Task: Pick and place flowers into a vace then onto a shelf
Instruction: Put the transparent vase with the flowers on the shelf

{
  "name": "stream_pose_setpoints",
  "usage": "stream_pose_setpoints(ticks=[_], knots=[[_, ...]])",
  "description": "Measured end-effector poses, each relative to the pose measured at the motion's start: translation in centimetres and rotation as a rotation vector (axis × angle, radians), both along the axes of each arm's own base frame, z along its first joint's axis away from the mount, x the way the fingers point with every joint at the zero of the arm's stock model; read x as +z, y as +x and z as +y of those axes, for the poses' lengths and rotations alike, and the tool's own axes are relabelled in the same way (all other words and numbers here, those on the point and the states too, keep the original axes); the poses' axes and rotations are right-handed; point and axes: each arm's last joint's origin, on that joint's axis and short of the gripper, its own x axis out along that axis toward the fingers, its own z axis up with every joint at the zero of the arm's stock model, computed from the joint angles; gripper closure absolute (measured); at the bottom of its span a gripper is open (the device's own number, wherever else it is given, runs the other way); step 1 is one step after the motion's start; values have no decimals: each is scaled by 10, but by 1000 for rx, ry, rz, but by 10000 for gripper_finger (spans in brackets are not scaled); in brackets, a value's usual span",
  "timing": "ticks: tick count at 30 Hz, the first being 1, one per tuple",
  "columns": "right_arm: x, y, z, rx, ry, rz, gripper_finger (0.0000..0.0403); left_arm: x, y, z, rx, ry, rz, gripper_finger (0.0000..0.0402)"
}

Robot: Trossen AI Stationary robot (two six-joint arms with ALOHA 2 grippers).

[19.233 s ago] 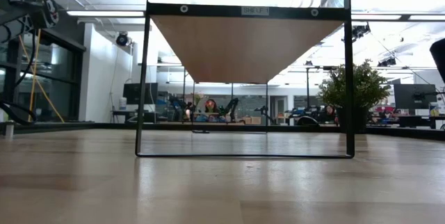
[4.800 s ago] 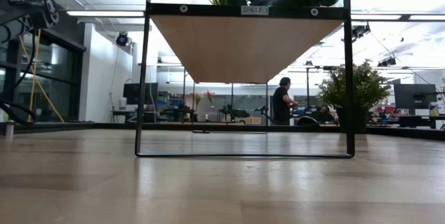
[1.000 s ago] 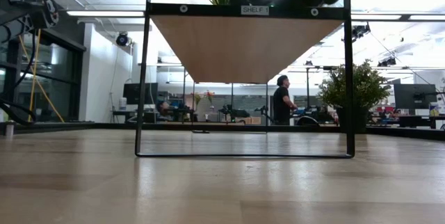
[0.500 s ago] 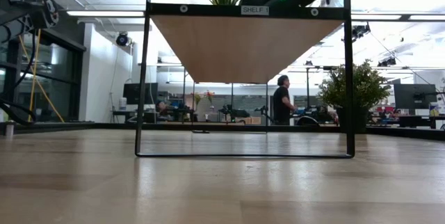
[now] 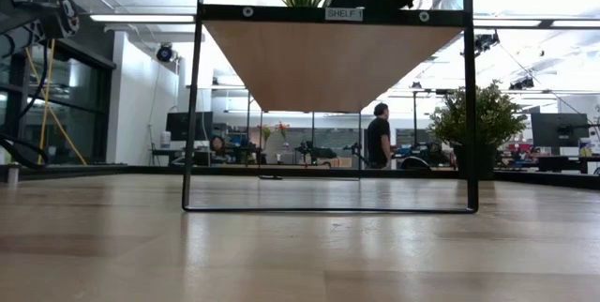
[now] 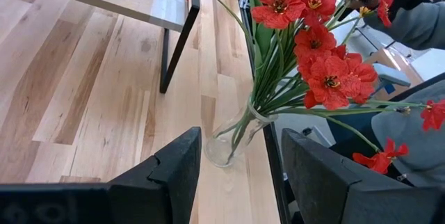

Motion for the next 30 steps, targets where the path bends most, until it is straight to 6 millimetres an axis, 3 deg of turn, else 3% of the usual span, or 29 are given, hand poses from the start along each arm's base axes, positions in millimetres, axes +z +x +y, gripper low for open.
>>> stream_pose_setpoints(ticks=[14, 30], knots=[[13, -15, 19, 44, 2, 20, 22, 0, 0, 0, 0, 0, 0, 169], [26, -60, 32, 24, 98, 123, 22, 0, 0, 0, 0, 0, 0, 169]])
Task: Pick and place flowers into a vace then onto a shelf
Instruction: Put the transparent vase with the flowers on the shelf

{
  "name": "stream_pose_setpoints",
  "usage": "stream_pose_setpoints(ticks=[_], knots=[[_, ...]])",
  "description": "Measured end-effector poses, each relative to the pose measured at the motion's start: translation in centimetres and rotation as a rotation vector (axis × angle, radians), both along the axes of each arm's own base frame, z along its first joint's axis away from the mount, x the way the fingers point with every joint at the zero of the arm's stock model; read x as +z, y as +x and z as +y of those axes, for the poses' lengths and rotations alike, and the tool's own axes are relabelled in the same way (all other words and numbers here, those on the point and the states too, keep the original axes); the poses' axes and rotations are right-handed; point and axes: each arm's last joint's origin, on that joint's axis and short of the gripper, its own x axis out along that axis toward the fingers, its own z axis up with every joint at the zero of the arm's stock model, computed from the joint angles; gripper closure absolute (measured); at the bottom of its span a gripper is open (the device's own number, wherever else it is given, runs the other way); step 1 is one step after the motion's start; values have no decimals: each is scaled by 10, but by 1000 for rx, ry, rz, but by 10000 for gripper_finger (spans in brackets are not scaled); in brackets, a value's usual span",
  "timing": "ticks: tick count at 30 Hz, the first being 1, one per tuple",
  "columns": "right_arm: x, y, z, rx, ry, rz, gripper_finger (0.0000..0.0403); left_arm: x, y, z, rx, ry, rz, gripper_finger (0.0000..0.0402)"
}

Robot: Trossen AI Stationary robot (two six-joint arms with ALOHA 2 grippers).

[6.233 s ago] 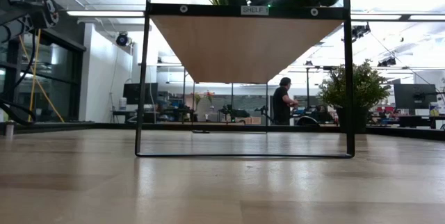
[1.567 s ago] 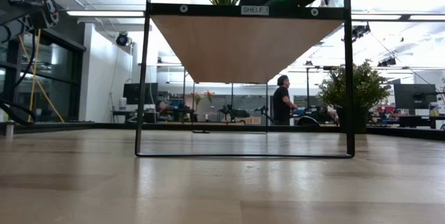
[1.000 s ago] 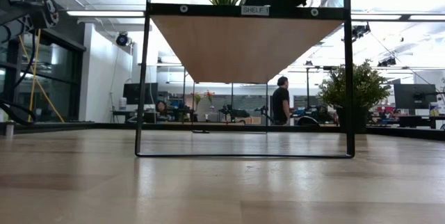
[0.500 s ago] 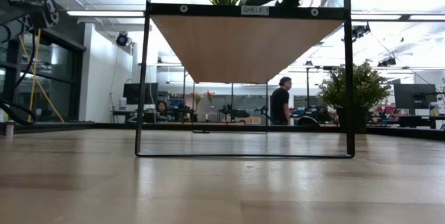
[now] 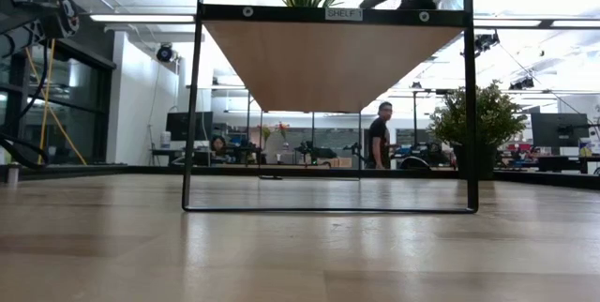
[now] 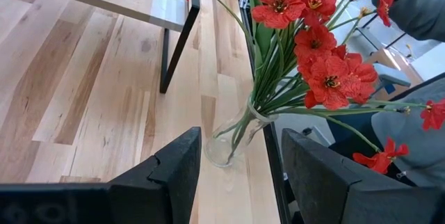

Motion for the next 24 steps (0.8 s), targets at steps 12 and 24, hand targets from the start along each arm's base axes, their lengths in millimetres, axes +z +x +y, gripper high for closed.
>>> stream_pose_setpoints(ticks=[12, 24], knots=[[24, -36, 25, 55, 50, -95, 22, 0, 0, 0, 0, 0, 0, 169], [37, -45, 53, 185, 80, -194, 22, 0, 0, 0, 0, 0, 0, 169]])
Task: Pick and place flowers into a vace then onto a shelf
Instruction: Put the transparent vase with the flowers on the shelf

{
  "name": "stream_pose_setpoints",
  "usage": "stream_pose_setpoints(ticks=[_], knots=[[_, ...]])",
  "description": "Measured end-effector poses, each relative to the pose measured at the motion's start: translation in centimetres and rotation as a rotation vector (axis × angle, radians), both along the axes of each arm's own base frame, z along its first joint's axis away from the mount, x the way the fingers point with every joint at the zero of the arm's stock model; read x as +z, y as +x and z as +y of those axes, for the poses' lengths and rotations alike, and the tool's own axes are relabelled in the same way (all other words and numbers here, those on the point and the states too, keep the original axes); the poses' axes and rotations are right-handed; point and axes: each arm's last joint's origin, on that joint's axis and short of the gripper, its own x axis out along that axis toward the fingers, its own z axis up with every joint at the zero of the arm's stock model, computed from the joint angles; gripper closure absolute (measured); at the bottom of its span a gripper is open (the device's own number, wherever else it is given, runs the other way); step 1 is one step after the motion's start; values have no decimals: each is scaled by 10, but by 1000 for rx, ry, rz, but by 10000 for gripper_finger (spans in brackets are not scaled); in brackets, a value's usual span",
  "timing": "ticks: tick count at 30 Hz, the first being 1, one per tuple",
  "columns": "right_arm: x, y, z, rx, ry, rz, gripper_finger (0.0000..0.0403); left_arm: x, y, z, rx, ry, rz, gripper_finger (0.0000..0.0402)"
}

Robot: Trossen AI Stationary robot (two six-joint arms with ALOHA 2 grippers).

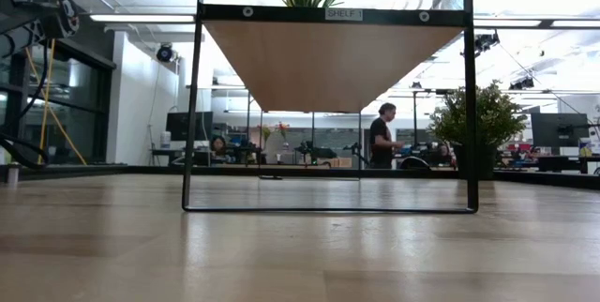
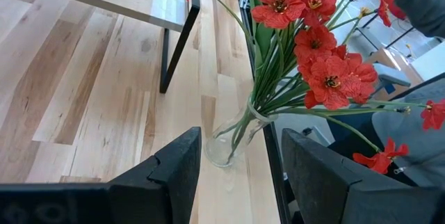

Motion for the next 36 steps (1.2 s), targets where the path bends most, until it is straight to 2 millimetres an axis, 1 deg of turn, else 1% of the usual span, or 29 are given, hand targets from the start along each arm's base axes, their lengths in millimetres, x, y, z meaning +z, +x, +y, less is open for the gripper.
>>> stream_pose_setpoints(ticks=[6, 11, 17, 23, 25, 31, 36], knots=[[6, 1, 13, 65, 2, -61, 22, 0, 0, 0, 0, 0, 0, 169], [14, 2, 22, 113, -19, -146, 22, 0, 0, 0, 0, 0, 0, 169], [28, 3, 30, 127, -65, -285, 22, 0, 0, 0, 0, 0, 0, 169], [36, 1, 37, 156, -76, -359, 22, 0, 0, 0, 7, 1, -7, 169], [37, 1, 39, 165, -72, -379, 22, 1, 1, 1, 33, -1, -33, 169], [43, -1, 46, 197, -75, -438, 22, 8, 4, -1, 188, -40, -177, 169], [47, -3, 50, 219, -80, -480, 22, 9, 5, 0, 242, -33, -228, 169]])
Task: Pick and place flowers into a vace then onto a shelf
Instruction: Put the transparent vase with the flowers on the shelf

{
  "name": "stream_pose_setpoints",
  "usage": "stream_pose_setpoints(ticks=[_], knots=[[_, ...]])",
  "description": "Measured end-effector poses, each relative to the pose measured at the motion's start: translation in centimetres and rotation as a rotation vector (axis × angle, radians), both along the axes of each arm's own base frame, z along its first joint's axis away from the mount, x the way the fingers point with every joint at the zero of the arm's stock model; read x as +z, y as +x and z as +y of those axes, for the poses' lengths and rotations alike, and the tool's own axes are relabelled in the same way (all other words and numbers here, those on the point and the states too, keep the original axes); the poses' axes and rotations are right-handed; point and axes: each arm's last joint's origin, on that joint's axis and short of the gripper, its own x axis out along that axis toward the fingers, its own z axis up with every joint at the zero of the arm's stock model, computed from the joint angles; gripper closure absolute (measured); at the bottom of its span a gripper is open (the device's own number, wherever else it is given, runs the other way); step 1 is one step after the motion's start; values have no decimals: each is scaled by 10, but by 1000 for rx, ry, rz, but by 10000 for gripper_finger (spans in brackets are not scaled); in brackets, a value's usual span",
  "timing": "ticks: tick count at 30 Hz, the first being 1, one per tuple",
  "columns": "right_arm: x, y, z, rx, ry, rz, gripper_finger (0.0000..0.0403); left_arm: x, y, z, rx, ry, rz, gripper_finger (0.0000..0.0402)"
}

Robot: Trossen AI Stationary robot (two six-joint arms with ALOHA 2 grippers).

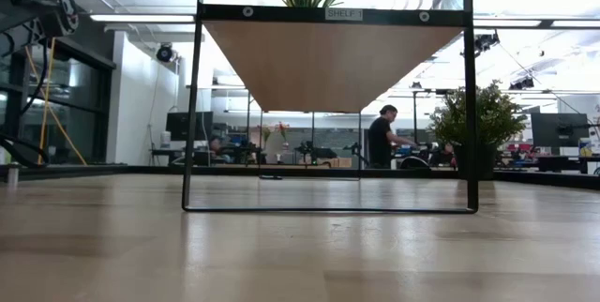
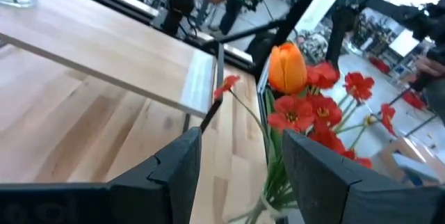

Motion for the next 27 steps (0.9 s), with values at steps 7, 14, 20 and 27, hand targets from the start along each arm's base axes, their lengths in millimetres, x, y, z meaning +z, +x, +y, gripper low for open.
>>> stream_pose_setpoints(ticks=[7, 14, 20, 27], knots=[[2, -1, 2, 11, -3, -19, 22, 1, 0, 0, 15, -15, -12, 169], [3, -1, 2, 11, 0, -30, 22, 3, 0, -2, -7, -55, 1, 169], [3, -1, 2, 11, 2, -33, 22, 2, -2, -14, -211, -164, 180, 169], [5, -2, 2, 16, 9, -47, 22, -13, -3, -39, -294, -264, 444, 170]])
